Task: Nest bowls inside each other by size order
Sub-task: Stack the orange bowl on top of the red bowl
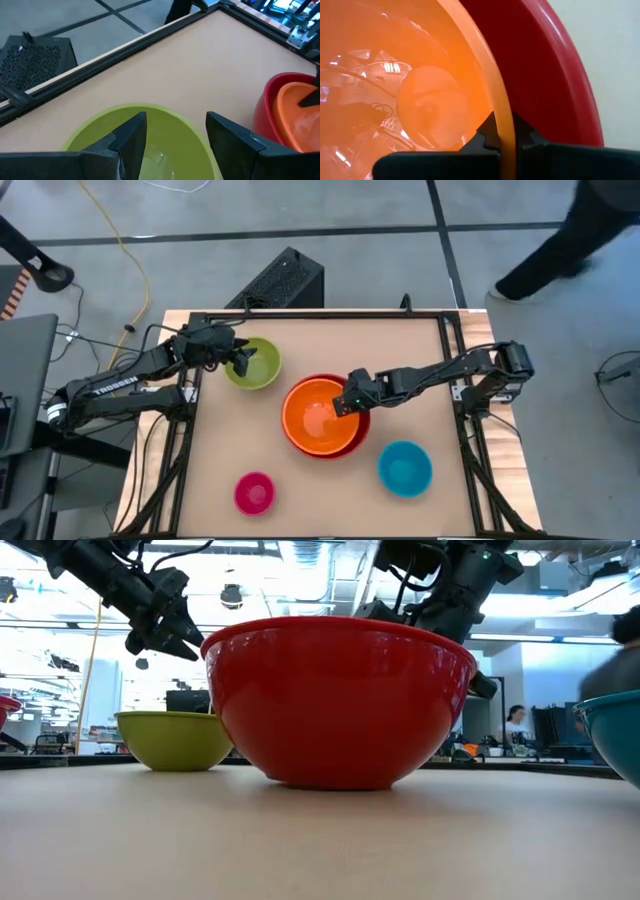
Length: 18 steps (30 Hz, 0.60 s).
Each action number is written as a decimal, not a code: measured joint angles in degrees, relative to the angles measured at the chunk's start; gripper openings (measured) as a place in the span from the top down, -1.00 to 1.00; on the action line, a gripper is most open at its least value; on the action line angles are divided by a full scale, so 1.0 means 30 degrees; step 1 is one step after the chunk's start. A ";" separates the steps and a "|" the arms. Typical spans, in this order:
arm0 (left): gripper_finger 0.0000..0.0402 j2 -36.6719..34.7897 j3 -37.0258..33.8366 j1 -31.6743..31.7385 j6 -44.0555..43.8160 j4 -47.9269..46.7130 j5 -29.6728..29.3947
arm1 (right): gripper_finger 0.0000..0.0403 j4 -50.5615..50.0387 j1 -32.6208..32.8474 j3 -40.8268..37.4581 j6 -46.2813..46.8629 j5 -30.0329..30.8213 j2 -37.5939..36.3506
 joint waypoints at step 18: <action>0.03 0.0000 0.0000 -0.0078 0.0119 -0.0031 -0.0086 | 0.68 0.0024 0.0000 -0.0007 0.0066 -0.0105 -0.0109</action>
